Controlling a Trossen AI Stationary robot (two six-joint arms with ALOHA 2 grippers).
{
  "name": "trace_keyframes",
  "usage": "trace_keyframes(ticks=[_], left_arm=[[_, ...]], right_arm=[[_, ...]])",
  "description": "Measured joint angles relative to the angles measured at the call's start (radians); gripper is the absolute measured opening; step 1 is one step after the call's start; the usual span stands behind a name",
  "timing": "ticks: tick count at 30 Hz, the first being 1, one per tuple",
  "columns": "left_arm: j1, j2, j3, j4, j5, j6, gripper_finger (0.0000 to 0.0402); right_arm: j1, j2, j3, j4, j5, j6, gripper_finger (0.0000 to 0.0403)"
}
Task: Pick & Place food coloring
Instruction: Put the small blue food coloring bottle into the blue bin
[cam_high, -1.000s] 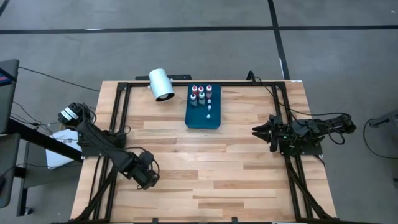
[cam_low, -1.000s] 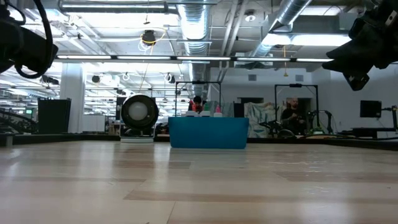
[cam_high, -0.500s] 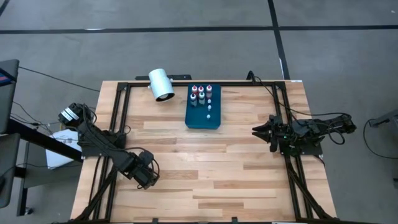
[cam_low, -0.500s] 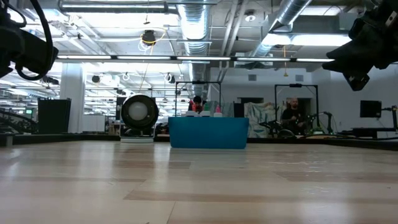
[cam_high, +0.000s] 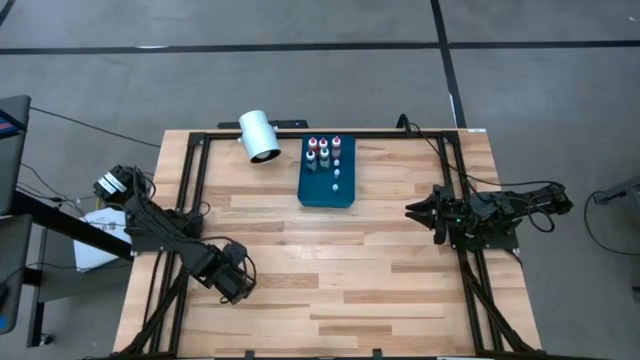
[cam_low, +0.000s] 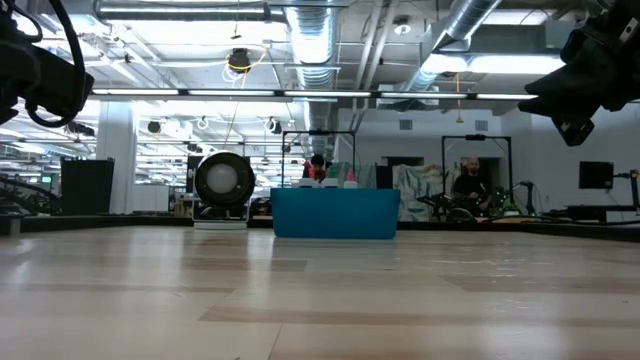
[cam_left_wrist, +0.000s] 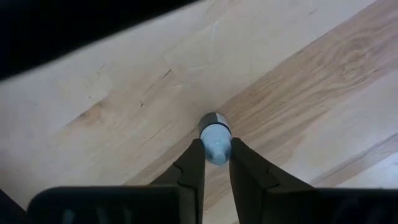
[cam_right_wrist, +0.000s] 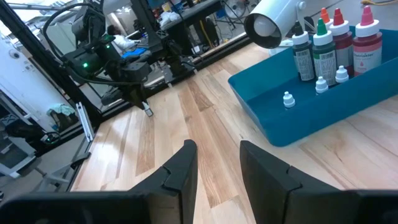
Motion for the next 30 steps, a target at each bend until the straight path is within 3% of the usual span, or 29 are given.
trace_keyframes(ticks=[10,15,22,30], left_arm=[[0.063,-0.062,0.021,-0.017,-0.012,0.078,0.0047],[0.142,-0.112,0.112,-0.085,-0.1,0.193,0.0046],[0.301,-0.124,0.308,-0.113,-0.268,0.509,0.0047],[0.516,-0.082,0.457,-0.031,-0.301,0.883,0.0047]], right_arm=[[0.0,0.0,0.0,0.0,0.001,0.0,0.0108],[0.0,0.0,0.0,0.0,0.003,0.0,0.0108],[0.0,0.0,0.0,0.0,0.003,0.0,0.0108],[0.0,0.0,0.0,0.002,0.003,0.0,0.0108]])
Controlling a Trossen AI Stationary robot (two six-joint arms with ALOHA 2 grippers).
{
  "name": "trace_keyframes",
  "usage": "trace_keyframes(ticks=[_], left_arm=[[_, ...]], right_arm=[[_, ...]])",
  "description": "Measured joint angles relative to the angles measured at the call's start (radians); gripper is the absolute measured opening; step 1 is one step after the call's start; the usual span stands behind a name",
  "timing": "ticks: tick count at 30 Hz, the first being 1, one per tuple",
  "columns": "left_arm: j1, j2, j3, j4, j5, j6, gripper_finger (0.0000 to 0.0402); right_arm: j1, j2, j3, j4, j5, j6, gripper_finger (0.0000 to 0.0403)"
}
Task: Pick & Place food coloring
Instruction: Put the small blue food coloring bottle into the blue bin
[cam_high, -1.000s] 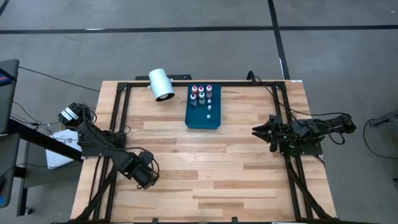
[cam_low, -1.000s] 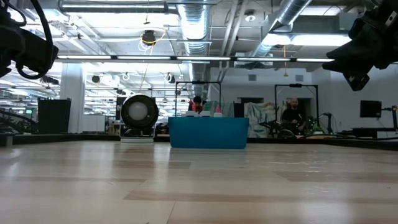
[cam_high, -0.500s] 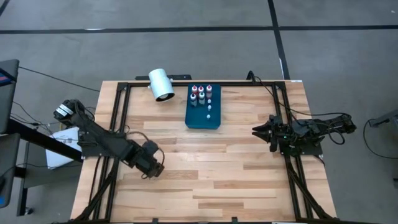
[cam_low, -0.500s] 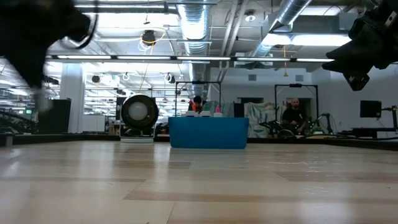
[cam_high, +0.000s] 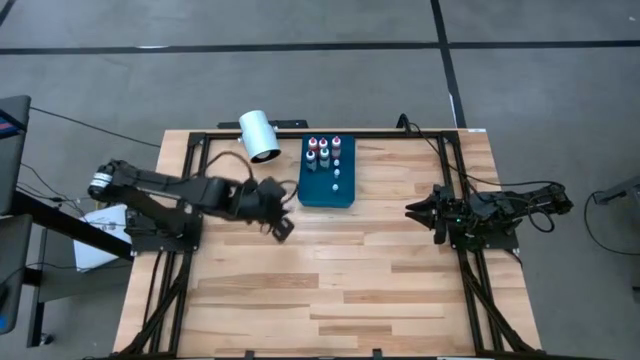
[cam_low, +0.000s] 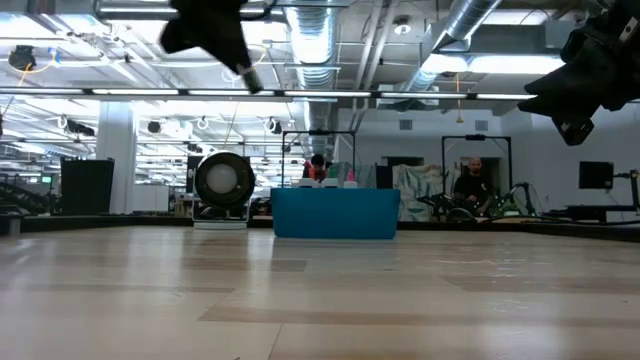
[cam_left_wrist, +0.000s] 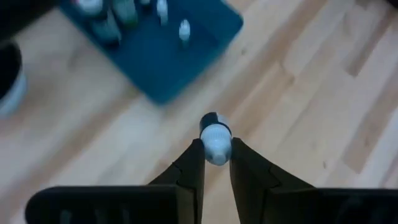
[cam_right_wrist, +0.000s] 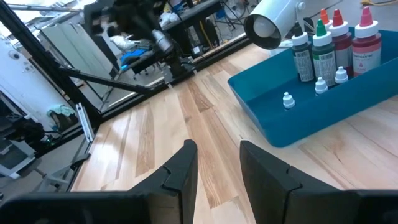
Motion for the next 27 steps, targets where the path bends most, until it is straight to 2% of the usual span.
trace_keyframes(ticks=[5,14,21,27], left_arm=[[0.106,0.076,0.077,0.054,0.016,0.173,0.0047],[0.235,0.331,0.286,0.027,0.045,0.398,0.0048],[0.321,0.497,0.42,-0.039,0.095,0.489,0.0048],[0.363,0.577,0.428,-0.046,0.149,0.507,0.0048]], right_arm=[[0.0,0.003,0.0,0.0,0.0,0.0,0.0108],[-0.001,0.004,0.0,-0.002,0.0,0.0,0.0108],[-0.001,0.004,0.0,-0.005,0.0,0.0,0.0108],[-0.001,0.004,0.0,-0.006,0.0,0.0,0.0108]])
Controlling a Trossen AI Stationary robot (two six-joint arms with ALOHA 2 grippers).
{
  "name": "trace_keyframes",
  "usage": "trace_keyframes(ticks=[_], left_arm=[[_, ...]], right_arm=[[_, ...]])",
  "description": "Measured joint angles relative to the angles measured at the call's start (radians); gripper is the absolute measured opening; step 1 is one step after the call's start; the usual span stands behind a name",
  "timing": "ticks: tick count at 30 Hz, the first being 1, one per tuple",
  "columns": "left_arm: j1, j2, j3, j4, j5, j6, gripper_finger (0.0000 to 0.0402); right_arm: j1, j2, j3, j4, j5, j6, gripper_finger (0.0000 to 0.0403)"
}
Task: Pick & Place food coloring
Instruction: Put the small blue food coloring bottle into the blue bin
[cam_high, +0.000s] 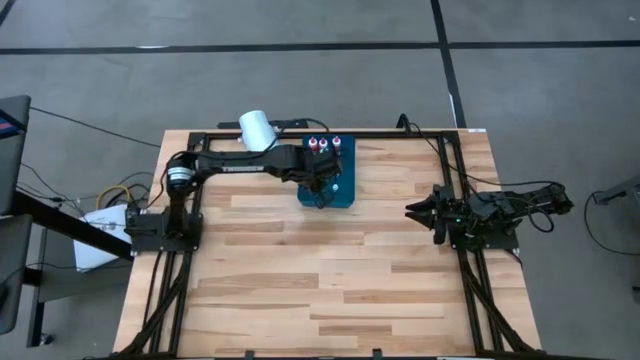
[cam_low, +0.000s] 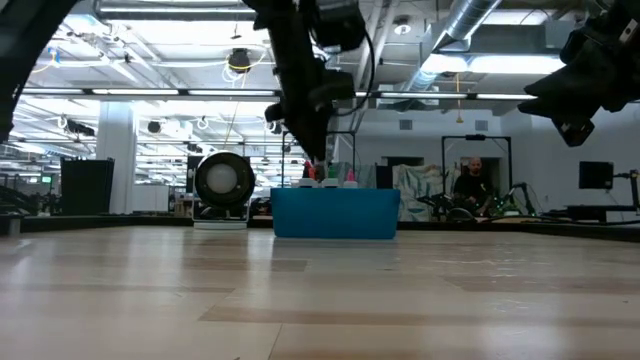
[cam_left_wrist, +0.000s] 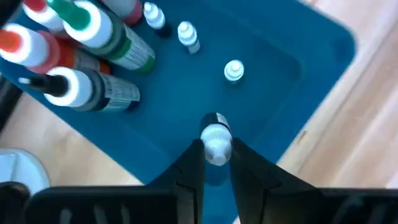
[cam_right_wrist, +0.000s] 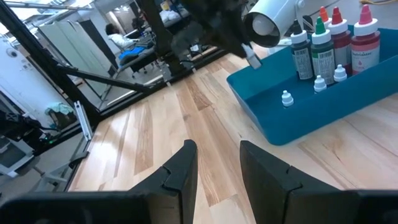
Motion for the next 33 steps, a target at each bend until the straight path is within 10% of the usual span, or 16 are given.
trace_keyframes(ticks=[33], left_arm=[[0.042,0.147,0.001,0.119,0.052,0.005,0.0049]], right_arm=[[0.0,0.0,0.0,-0.001,0.0,0.0,0.0108]])
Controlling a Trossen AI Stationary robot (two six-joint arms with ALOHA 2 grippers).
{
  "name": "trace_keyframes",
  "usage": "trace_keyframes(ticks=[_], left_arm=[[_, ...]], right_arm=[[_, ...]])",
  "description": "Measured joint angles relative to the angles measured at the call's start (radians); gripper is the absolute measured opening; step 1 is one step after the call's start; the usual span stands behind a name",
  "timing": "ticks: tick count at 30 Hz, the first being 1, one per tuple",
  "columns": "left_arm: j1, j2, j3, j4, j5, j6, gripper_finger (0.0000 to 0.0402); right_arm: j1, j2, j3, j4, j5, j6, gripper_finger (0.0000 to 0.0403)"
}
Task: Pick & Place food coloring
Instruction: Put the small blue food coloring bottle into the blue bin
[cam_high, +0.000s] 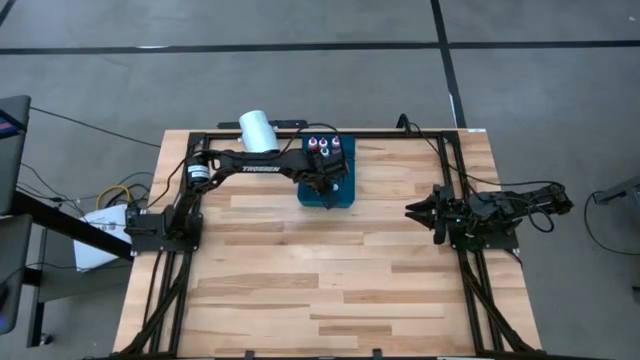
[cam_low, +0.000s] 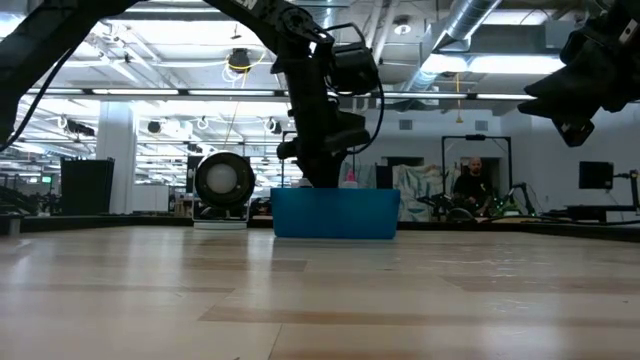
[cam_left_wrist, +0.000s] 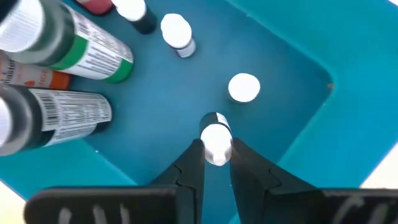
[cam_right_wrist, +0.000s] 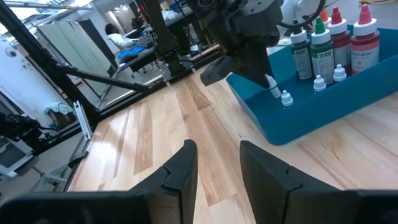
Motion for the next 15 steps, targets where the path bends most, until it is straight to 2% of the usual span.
trace_keyframes(ticks=[15], left_arm=[[0.007,0.016,0.003,-0.006,0.01,-0.001,0.0061]], right_arm=[[0.0,0.0,0.0,0.001,0.0,0.01,0.0108]])
